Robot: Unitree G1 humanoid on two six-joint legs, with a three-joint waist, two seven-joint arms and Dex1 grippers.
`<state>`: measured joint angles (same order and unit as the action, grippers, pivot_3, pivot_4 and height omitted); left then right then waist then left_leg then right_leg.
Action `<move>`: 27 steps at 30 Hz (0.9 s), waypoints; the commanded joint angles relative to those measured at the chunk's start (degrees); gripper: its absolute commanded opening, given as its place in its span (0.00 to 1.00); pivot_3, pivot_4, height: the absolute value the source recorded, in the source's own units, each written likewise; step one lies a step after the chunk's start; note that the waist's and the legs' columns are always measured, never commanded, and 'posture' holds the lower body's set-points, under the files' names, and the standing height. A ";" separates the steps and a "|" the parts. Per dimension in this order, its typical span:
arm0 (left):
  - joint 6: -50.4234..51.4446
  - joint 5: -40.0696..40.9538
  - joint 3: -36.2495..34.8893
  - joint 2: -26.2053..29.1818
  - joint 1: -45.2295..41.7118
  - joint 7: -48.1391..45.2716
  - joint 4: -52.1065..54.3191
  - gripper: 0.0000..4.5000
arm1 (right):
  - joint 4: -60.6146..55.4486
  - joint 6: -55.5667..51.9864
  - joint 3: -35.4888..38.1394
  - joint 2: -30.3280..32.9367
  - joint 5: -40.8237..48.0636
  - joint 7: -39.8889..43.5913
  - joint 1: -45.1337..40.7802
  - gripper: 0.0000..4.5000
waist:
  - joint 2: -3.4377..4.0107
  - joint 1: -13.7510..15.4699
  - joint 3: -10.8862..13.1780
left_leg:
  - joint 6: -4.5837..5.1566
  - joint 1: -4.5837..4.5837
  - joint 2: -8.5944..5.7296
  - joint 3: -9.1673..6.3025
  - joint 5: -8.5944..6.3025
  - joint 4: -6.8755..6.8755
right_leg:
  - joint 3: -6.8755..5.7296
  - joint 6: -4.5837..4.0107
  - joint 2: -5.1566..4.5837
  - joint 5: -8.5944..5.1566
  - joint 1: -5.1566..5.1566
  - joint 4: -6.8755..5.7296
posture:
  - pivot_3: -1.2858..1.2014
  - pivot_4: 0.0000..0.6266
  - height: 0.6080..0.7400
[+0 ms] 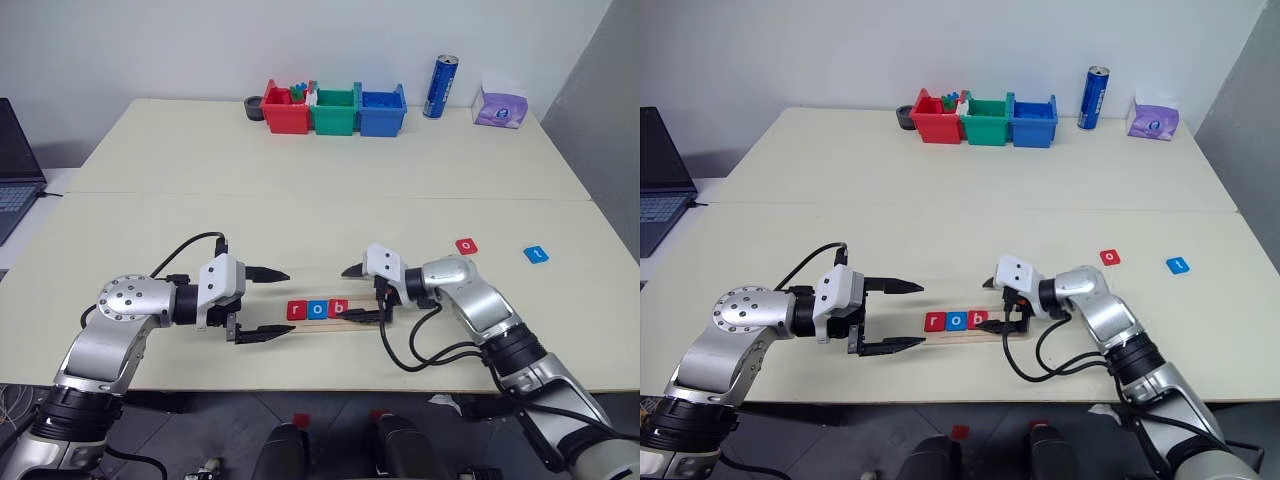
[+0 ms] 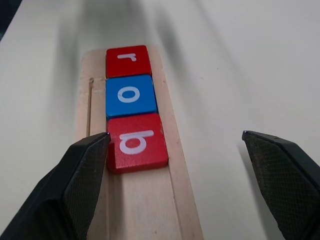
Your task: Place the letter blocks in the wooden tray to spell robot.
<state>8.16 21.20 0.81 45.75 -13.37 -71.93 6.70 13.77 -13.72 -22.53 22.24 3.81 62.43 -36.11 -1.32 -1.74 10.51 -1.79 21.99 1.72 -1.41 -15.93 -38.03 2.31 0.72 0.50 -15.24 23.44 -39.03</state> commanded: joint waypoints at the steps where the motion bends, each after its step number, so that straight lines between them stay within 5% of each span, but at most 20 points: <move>1: -0.73 0.26 -0.46 0.36 -0.20 -0.10 2.07 1.00 | -0.14 2.33 0.88 0.45 -0.65 -0.05 -0.67 1.00 | 0.00 -0.01 0.00 | 0.00 0.00 0.00 0.00 0.00 0.00 | 0.01 0.00 0.00 0.00 0.00 0.00 | 0.52 0.24 1.00; 12: -0.80 0.22 -0.19 0.20 -0.72 -0.33 1.61 1.00 | -3.22 -1.18 2.73 0.84 2.45 1.74 -0.21 1.00 | 0.00 0.00 0.00 | 0.00 0.00 0.00 -0.01 0.00 0.00 | 0.00 0.00 0.00 0.00 0.00 0.00 | 0.52 0.24 1.00; 17: 1.40 1.68 -0.10 -0.52 -1.37 0.44 3.30 1.00 | -13.27 -9.95 6.75 5.04 7.38 2.69 2.44 1.00 | 0.00 0.20 0.00 | 0.00 0.04 0.00 -0.05 0.00 0.00 | 0.00 0.00 -0.02 0.00 0.00 0.01 | 0.52 0.24 1.00; 27: 8.09 0.15 3.60 -8.87 -8.94 9.61 5.07 1.00 | -31.38 -34.66 26.21 7.41 11.20 -20.96 11.16 1.00 | -0.01 0.23 -0.01 | 0.00 0.09 -0.08 -0.10 0.00 -0.03 | 0.05 0.02 -0.07 0.00 -0.04 0.01 | 0.52 0.24 1.00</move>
<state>15.86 22.04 3.68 37.44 -21.34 -64.09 9.64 -14.76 -47.18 0.59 29.61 15.49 45.50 -25.35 -1.33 -1.51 10.50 -1.80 22.07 1.63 -1.50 -15.93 -38.05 2.38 0.74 0.42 -15.23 23.39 -39.02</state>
